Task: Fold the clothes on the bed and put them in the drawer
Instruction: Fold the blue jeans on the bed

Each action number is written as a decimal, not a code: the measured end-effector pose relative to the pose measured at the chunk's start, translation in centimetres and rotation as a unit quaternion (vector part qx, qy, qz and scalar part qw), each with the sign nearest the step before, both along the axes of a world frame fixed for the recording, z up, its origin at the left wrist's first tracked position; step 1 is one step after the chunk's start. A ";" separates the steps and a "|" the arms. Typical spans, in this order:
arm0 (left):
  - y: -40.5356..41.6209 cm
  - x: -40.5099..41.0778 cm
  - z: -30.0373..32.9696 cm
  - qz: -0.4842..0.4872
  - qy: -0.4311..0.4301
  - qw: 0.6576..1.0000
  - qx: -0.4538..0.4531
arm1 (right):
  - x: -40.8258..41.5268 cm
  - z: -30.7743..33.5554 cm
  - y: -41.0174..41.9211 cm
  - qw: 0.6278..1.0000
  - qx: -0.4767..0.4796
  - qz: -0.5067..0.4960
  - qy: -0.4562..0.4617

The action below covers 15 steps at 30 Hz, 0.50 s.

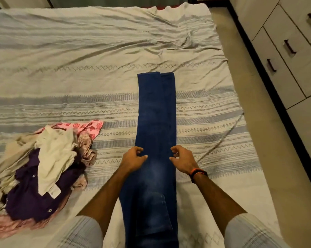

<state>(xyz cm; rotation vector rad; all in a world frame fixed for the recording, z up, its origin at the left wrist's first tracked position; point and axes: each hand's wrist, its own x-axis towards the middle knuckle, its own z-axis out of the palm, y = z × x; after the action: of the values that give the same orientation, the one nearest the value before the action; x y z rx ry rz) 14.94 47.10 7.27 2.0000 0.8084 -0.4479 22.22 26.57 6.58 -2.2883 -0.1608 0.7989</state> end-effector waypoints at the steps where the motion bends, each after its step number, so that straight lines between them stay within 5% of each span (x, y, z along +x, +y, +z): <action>1: 0.5 1.1 -0.3 0.001 0.003 1.000 -0.001 | 1.0 -0.3 0.4 1.000 -0.001 -0.005 0.001; 15: 9.0 23.5 -9.9 -0.003 -0.016 1.000 -0.006 | 22.6 -9.0 9.9 0.999 0.003 -0.051 -0.011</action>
<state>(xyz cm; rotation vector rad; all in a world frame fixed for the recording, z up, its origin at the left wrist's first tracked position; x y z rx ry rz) 38.47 56.06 -2.66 1.9944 0.7785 -0.4223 44.83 36.43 -2.46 -2.2804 -0.0560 0.7209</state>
